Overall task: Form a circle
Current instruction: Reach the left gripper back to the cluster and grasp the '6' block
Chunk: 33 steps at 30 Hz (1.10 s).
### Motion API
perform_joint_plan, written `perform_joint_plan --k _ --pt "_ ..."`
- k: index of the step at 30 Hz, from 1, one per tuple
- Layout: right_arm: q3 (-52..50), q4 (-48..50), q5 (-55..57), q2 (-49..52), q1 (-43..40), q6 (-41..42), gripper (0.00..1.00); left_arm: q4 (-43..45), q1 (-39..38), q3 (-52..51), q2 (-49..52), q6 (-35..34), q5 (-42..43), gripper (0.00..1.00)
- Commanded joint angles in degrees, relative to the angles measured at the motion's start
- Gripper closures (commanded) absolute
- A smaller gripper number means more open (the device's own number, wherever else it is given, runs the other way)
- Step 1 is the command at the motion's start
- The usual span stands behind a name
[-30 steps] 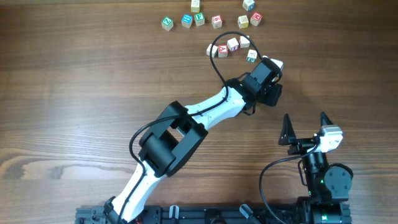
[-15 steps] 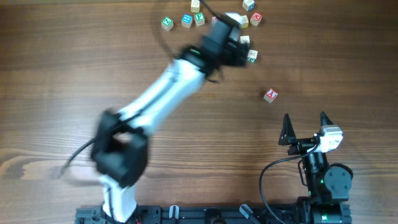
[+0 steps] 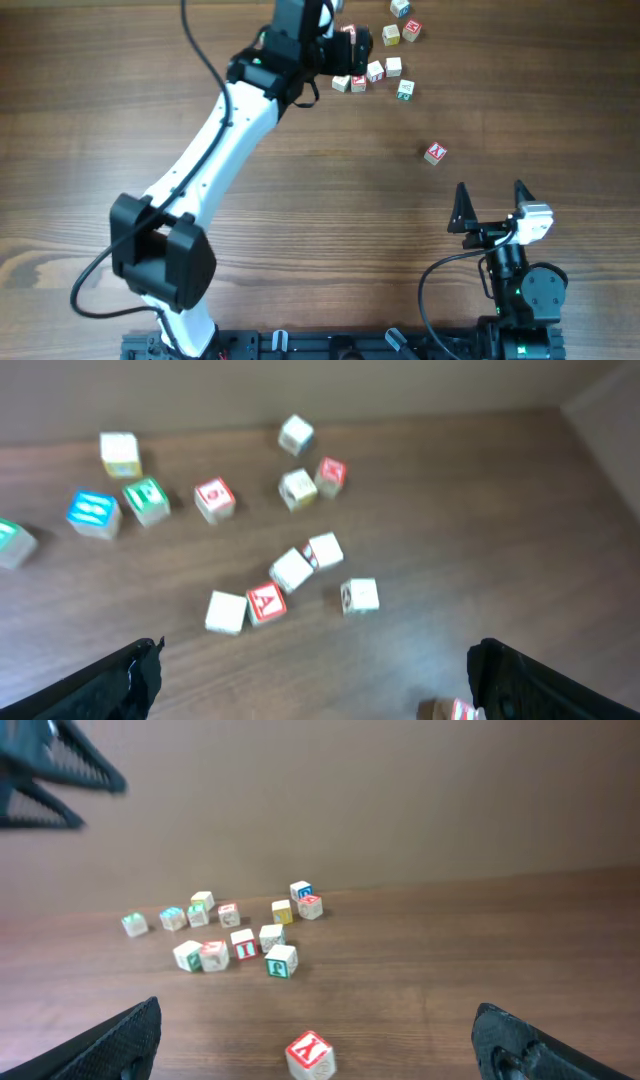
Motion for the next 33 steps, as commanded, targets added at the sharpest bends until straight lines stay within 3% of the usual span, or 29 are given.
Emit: perform_joint_plan --k 1,4,8,13,17,20,24,33 --pt "-0.1 0.2 0.2 0.9 0.2 13.0 0.00 0.9 0.0 0.0 -0.3 0.4 0.7 0.00" --pt "0.0 0.3 -0.2 1.7 0.2 21.2 0.00 3.0 0.0 0.0 2.4 0.4 0.8 0.00" --pt "0.3 0.1 -6.4 3.5 0.2 25.5 0.00 5.6 0.0 4.2 8.3 0.7 0.7 0.00" --pt "0.5 0.0 -9.9 12.7 0.2 27.7 0.00 -0.7 -0.1 19.8 21.1 5.3 0.7 0.00" --pt "0.5 0.2 -9.9 22.0 0.2 27.4 0.00 -3.6 -0.9 29.1 29.1 15.2 0.0 0.00" --pt "0.5 0.2 -9.9 28.7 0.2 27.4 0.00 -5.2 -1.7 29.4 31.1 26.8 -4.3 0.00" --pt "0.5 0.7 -9.9 35.9 0.2 27.6 0.01 -9.0 -1.8 29.4 33.7 35.1 -6.4 0.02" --pt "0.5 5.8 -9.9 44.7 0.2 30.0 0.00 -5.5 -1.5 29.4 36.6 36.9 1.1 0.02"
